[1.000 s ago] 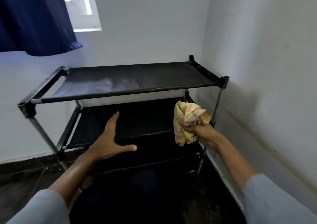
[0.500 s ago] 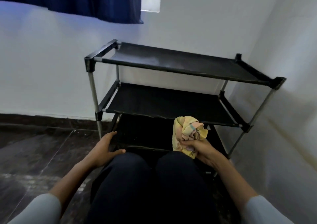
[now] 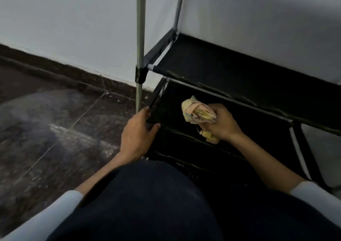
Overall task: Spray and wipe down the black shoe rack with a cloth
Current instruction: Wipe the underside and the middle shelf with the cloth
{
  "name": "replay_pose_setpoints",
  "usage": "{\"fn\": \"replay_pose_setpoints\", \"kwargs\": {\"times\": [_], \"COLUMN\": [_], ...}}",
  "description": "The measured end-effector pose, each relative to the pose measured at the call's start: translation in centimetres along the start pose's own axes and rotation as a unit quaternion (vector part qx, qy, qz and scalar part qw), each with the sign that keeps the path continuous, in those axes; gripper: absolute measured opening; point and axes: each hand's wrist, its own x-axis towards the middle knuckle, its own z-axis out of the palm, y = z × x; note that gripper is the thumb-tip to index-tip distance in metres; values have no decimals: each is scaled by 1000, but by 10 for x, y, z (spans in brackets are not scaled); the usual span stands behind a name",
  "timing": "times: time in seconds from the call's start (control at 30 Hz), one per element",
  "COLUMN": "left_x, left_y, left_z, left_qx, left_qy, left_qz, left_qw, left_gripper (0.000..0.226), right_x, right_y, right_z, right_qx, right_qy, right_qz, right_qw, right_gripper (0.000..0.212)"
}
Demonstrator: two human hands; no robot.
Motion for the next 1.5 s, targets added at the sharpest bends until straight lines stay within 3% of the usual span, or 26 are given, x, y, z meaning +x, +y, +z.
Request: {"fn": "replay_pose_setpoints", "kwargs": {"times": [0.03, 0.13, 0.23, 0.43, 0.53, 0.67, 0.8, 0.9, 1.03, 1.17, 1.33, 1.5], "left_x": [4, 14, 22, 29, 31, 29, 28, 28, 27, 27, 24, 29], "left_y": [2, 2, 4, 14, 16, 14, 14, 14, 14, 15, 15, 17], "left_z": [5, 21, 32, 40, 39, 41, 44, 45, 43, 43, 43, 42], "left_qx": [-10, -18, 17, 101, 86, 31, 20, 12, 2, 15, -1, 22], "left_qy": [-7, -53, -58, -60, -71, -53, -34, -23, -20, -22, 1, -28], "left_qz": [3, 3, 11, -30, -86, -106, -102, -99, -98, -100, -102, -102], "left_qw": [1000, 998, 998, 993, 990, 992, 994, 995, 995, 995, 995, 994], "left_gripper": [63, 80, 93, 92, 80, 91, 99, 109, 104, 96, 80, 120], "right_x": [11, 33, 41, 52, 77, 105, 72, 52, 73, 118, 77, 45], "right_y": [0, -1, -4, 13, 16, 4, -4, 0, 7, -10, -23, -10], "right_z": [6, 29, 51, 56, 61, 70, 64, 47, 48, 71, 72, 59], "right_qx": [-52, -160, -282, -306, -303, -284, -298, -256, -293, -320, -310, -319], "right_qy": [-4, -36, -89, -47, -3, 24, -62, -143, -90, -29, -100, -96], "right_qz": [-14, -7, -35, -124, -96, -42, -165, -204, -208, -145, -199, -238], "right_qw": [999, 986, 955, 943, 948, 958, 938, 934, 929, 936, 924, 912], "right_gripper": [13, 43, 57, 72, 64, 39, 58, 60, 58, 43, 41, 49]}}
